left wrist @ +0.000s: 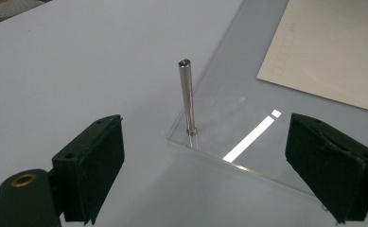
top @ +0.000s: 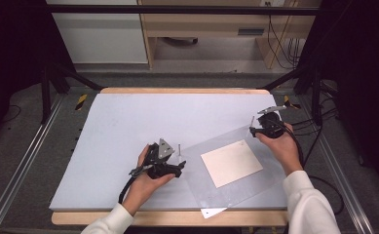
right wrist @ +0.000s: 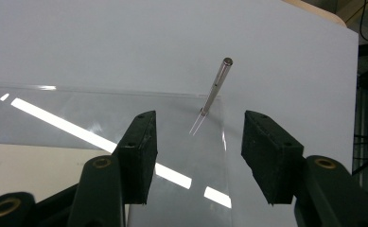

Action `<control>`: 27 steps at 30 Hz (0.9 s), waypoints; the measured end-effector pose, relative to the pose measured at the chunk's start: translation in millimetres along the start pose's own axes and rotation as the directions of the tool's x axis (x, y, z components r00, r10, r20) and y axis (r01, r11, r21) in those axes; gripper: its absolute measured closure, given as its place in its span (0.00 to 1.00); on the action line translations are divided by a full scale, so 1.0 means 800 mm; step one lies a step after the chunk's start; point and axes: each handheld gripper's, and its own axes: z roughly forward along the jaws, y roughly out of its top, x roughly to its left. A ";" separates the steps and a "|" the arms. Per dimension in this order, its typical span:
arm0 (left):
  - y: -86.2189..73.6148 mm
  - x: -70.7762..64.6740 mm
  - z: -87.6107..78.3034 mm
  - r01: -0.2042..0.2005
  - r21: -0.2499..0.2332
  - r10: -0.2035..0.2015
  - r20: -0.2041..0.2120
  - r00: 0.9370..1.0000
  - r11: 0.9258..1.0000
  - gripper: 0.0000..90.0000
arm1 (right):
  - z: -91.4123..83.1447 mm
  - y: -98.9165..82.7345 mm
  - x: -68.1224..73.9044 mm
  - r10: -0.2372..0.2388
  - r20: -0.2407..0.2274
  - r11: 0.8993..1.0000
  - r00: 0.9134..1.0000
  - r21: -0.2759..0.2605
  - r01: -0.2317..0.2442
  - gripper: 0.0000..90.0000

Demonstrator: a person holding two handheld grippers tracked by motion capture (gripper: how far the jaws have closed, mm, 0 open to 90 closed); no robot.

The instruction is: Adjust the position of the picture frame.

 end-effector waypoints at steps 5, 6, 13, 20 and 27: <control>0.000 -0.004 0.003 -0.002 0.001 0.002 -0.003 1.000 1.000 0.16 | 0.006 -0.002 -0.002 0.001 -0.014 1.000 1.000 -0.010 -0.001 0.58; 0.000 -0.004 0.003 -0.002 0.001 0.002 -0.003 1.000 1.000 0.16 | 0.006 -0.002 -0.002 0.001 -0.014 1.000 1.000 -0.010 -0.001 0.58; 0.000 -0.003 0.006 0.013 -0.001 -0.013 -0.001 1.000 1.000 0.18 | 0.033 0.000 -0.008 0.006 0.000 1.000 1.000 -0.021 -0.006 0.67; 0.002 -0.004 0.008 0.018 -0.006 -0.018 0.012 1.000 1.000 0.20 | 0.061 -0.001 -0.017 0.074 -0.038 0.997 0.997 -0.022 -0.075 0.77; 0.002 -0.005 0.007 0.015 -0.005 -0.015 0.007 1.000 1.000 0.21 | 0.070 0.000 -0.018 0.099 -0.049 0.994 0.994 -0.051 -0.102 0.86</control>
